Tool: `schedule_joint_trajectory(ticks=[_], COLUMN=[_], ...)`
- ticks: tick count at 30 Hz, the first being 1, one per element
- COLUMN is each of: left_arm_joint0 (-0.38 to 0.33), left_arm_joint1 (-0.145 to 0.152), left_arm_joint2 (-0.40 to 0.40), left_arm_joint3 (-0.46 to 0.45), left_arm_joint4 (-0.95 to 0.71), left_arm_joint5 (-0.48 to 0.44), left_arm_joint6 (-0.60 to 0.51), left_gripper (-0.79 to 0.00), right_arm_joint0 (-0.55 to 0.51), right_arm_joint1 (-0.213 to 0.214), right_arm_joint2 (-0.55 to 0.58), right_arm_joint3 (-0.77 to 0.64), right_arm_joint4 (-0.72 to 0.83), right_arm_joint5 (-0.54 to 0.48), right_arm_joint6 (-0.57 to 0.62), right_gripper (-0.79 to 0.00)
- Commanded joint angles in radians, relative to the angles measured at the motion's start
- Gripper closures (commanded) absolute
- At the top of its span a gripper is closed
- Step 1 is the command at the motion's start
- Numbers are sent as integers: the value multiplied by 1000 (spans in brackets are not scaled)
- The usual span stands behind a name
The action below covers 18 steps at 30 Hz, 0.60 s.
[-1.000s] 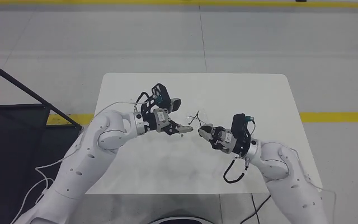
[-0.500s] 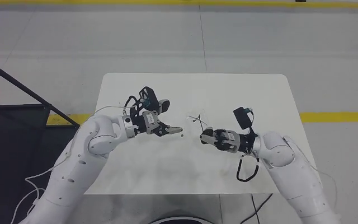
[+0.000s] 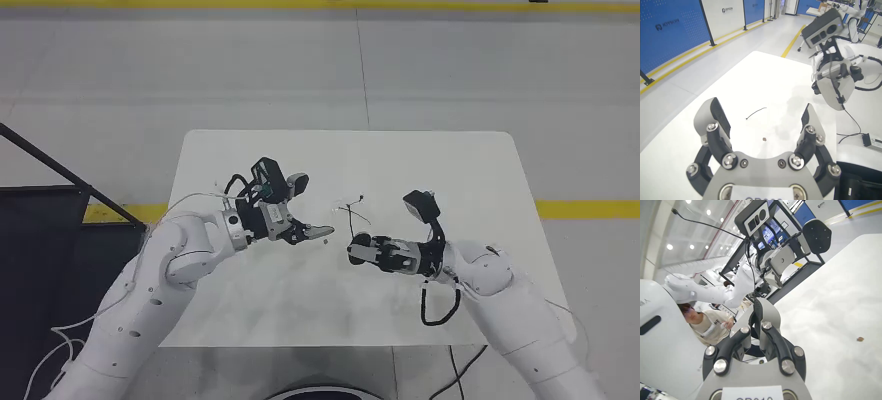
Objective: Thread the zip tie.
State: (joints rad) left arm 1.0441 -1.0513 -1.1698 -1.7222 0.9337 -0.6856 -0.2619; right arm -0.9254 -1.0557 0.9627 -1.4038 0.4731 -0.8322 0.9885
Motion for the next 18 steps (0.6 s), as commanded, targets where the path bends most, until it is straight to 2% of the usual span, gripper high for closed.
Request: schedule_joint_trajectory(ticks=[1,6,12,18], left_arm_joint0=[13,36,51,33], left_arm_joint1=[0,-4,-12,-20], left_arm_joint2=[-1,3,10,30], left_arm_joint3=[-6,-21,-15,-10], left_arm_joint4=[50,158,201,202], left_arm_joint5=[-12,9,64,69], left_arm_joint6=[65,198,314,329], left_gripper=[-637,-388,-360,-366], right_arm_joint0=[21,56,77,91], right_arm_joint1=[6,18,23,26], right_arm_joint2=[-18,-46,-70,-90], right_arm_joint3=[7,24,41,50], right_arm_joint4=[95,211,248,269], right_arm_joint5=[43,110,125,130], right_arm_joint6=[42,110,124,130], right_gripper=[0,0,0,0])
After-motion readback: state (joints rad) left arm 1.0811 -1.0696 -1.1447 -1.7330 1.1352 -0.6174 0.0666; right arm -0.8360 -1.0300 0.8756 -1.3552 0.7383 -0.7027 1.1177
